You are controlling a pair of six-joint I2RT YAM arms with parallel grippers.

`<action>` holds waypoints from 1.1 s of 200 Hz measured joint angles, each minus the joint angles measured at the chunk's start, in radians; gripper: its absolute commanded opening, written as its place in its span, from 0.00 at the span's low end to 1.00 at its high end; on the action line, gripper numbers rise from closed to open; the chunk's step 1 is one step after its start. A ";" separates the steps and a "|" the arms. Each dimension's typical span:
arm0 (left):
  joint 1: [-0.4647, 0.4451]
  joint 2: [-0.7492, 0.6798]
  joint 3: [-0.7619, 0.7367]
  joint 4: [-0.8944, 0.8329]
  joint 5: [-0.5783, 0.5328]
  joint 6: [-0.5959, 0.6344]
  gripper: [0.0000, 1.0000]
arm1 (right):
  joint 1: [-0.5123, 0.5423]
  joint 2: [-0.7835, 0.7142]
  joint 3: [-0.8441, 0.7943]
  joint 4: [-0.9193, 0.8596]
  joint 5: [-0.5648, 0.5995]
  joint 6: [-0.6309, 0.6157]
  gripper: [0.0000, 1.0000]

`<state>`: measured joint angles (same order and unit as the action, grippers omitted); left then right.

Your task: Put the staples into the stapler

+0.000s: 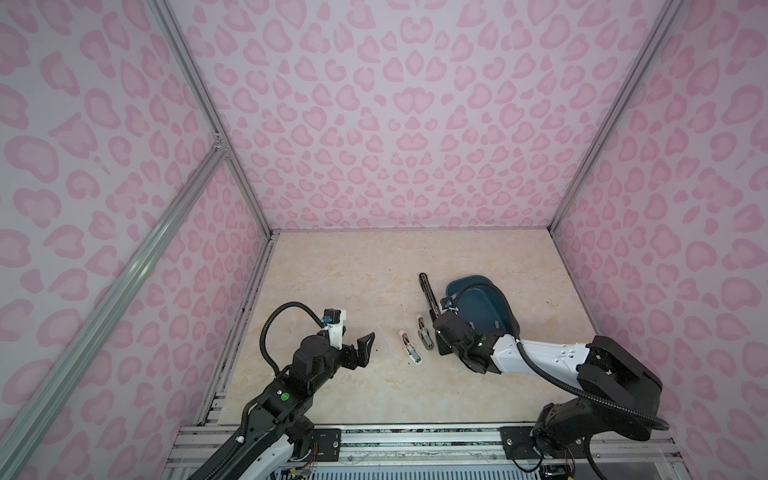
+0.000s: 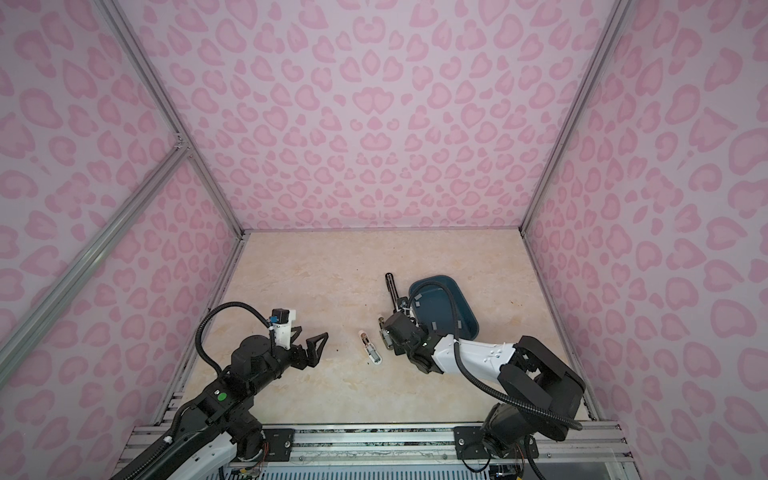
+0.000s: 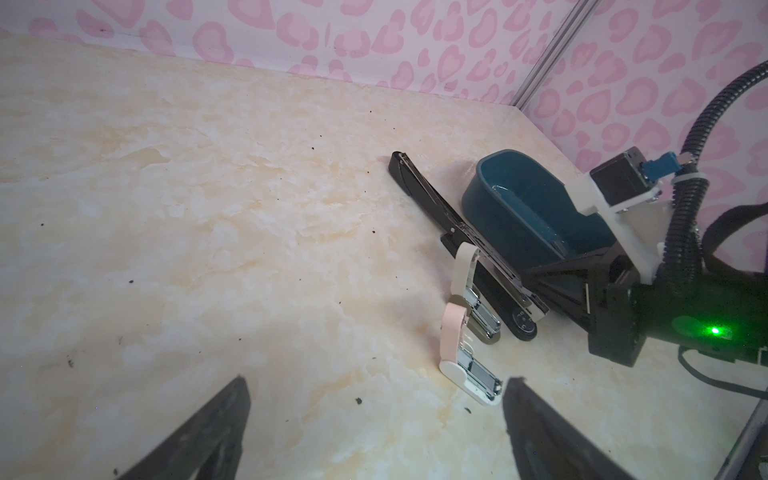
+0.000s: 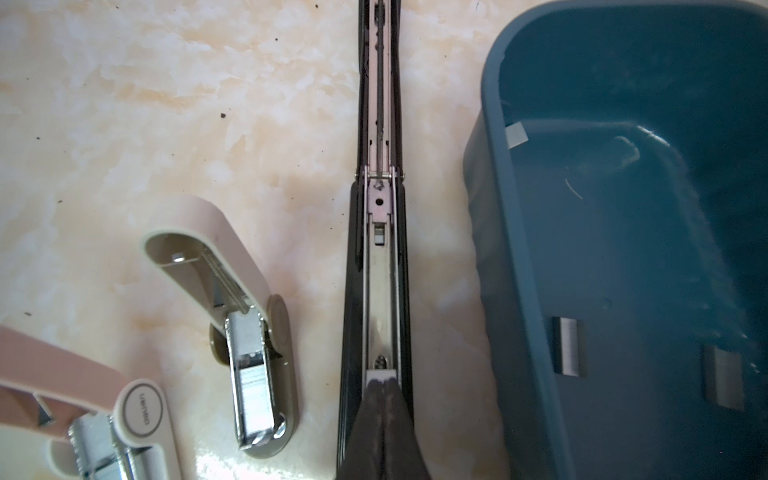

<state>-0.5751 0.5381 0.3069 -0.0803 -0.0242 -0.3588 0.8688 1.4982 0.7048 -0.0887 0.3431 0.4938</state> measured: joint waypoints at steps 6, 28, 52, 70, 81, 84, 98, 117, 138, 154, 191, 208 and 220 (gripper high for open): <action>0.000 -0.001 0.000 0.000 0.000 0.000 0.96 | 0.000 0.000 0.000 0.000 0.000 0.000 0.08; 0.000 -0.005 -0.001 0.000 0.000 0.000 0.96 | 0.001 -0.002 0.000 -0.001 0.000 0.000 0.11; 0.000 -0.005 -0.001 0.000 0.000 0.000 0.96 | 0.001 -0.016 0.000 -0.010 0.000 0.000 0.14; 0.000 -0.005 -0.001 0.000 0.000 0.000 0.96 | 0.001 -0.031 0.000 -0.010 0.001 0.000 0.16; 0.000 -0.005 -0.001 0.000 0.000 0.000 0.96 | 0.001 -0.040 0.000 -0.011 0.001 0.000 0.16; 0.000 -0.005 -0.001 0.000 0.000 0.000 0.96 | 0.001 -0.042 0.001 -0.011 0.001 0.000 0.16; 0.000 -0.005 -0.001 0.000 0.000 0.000 0.96 | 0.001 -0.046 0.007 -0.014 0.002 0.000 0.16; 0.000 -0.005 -0.001 0.000 0.000 0.000 0.96 | 0.001 -0.043 0.011 -0.015 0.001 0.000 0.16; 0.000 -0.005 -0.001 0.000 0.000 0.000 0.96 | 0.002 -0.030 0.012 -0.022 -0.003 0.000 0.17; 0.000 -0.006 -0.001 0.000 0.000 0.000 0.96 | 0.002 -0.018 0.020 -0.038 -0.006 0.000 0.16; 0.000 -0.013 -0.002 0.000 0.000 0.000 0.96 | 0.006 -0.016 0.013 -0.066 -0.002 0.004 0.14; 0.000 -0.018 -0.003 0.000 0.000 0.000 0.96 | 0.006 -0.025 -0.002 -0.071 0.000 0.011 0.13; 0.000 -0.019 -0.004 0.000 0.000 0.000 0.96 | 0.006 -0.026 -0.008 -0.076 0.001 0.011 0.13</action>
<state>-0.5751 0.5186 0.3031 -0.0807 -0.0242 -0.3588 0.8749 1.4727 0.6968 -0.1650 0.3439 0.5045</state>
